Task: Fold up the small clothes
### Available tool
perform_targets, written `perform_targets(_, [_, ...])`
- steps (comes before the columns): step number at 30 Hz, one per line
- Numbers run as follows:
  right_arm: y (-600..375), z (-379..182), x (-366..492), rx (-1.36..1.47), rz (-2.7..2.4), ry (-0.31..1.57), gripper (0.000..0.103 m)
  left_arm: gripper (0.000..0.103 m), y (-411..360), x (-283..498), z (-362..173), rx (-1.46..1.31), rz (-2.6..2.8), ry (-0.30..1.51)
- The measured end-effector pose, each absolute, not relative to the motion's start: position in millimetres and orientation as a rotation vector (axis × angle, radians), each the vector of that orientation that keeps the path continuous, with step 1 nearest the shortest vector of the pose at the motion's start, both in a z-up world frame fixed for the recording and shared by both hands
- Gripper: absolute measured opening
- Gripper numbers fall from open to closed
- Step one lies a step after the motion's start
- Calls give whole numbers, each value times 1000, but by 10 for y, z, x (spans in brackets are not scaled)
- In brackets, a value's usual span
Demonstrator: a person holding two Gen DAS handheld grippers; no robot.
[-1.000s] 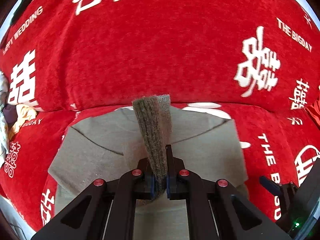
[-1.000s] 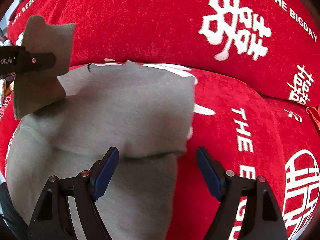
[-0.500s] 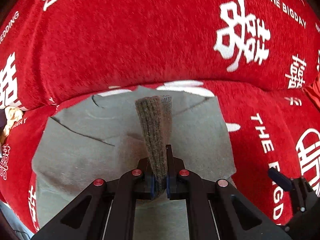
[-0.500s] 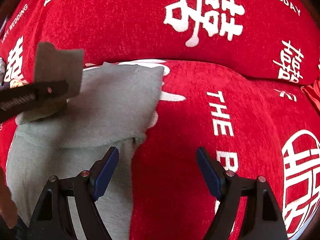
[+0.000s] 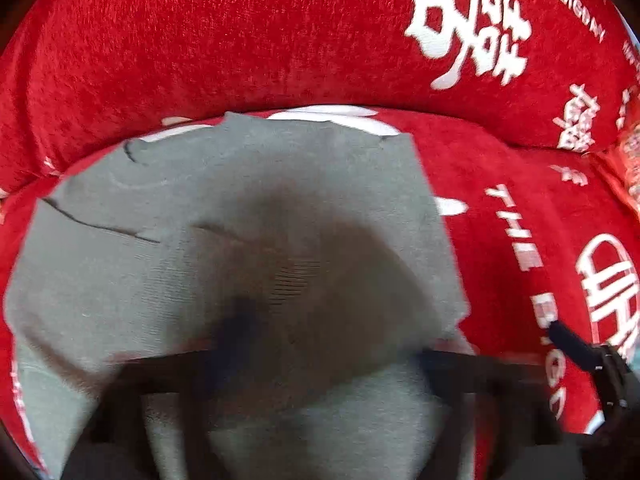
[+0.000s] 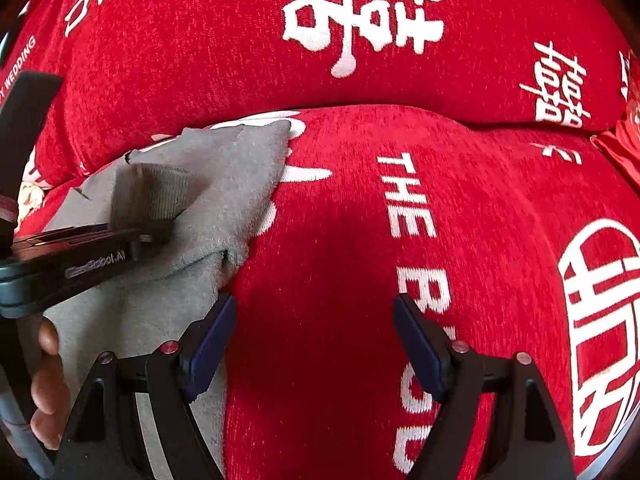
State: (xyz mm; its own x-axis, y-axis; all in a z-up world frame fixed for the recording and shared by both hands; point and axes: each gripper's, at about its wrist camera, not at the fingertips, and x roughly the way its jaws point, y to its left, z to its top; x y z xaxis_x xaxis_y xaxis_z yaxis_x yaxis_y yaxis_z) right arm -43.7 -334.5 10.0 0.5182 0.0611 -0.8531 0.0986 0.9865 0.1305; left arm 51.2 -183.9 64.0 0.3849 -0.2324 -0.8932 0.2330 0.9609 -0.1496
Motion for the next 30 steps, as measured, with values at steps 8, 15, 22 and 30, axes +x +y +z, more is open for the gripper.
perform_targets(8, [-3402,222,-501,259,15,995,82,97,-1503,318,839,-62,-361,1068])
perform_targets(15, [-3209,380,-313,439,166,959,82,97,-806,320,1031,-108,-270,1001])
perform_targets(22, [-2805,243,8,486,258,1064,67,97,-293,433,735,-152,-136,1061])
perform_targets(30, [-2661,105,115,457,227,1117,10,97,-188,402,502,-92,-119,1082])
